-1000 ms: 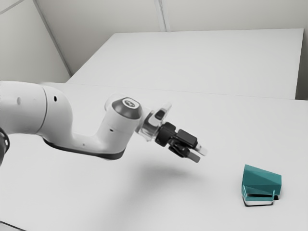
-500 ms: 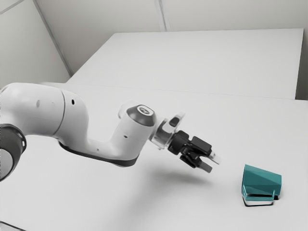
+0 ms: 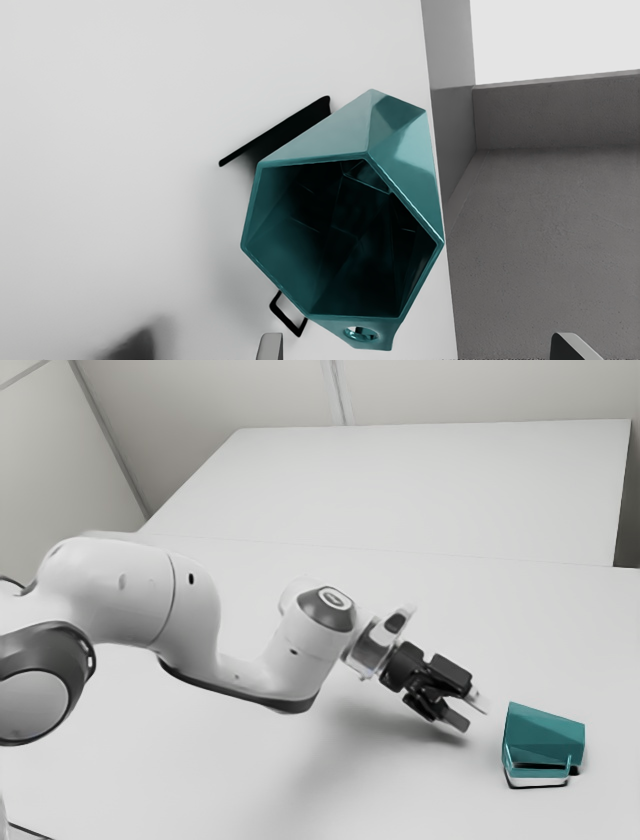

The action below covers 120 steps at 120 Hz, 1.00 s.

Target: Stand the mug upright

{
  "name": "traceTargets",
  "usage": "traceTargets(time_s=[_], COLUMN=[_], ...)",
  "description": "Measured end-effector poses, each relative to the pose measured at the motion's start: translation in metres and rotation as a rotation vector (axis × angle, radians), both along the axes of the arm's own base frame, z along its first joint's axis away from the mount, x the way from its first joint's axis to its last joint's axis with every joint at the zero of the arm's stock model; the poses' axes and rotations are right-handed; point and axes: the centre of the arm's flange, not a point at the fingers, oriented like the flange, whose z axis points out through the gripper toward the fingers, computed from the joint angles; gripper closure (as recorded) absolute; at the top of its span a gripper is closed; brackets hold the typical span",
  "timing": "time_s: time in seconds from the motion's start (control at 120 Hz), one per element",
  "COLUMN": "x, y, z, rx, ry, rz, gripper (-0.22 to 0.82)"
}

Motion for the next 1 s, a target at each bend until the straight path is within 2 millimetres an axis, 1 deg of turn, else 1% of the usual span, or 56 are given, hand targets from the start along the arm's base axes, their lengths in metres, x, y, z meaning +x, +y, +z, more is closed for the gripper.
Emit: traceTargets(time_s=[0.333,0.467,0.55,1.0], x=[0.004,0.007,0.007,0.014], y=[-0.03,-0.035,-0.037,-0.068], z=[-0.002,-0.006,-0.013,-0.02], rx=[-0.018,-0.026,-0.038,-0.088], ry=[-0.004,-0.001,0.007,-0.039], rz=[-0.024,-0.021,-0.011,-0.039], gripper=[0.02,0.02,0.02,0.03])
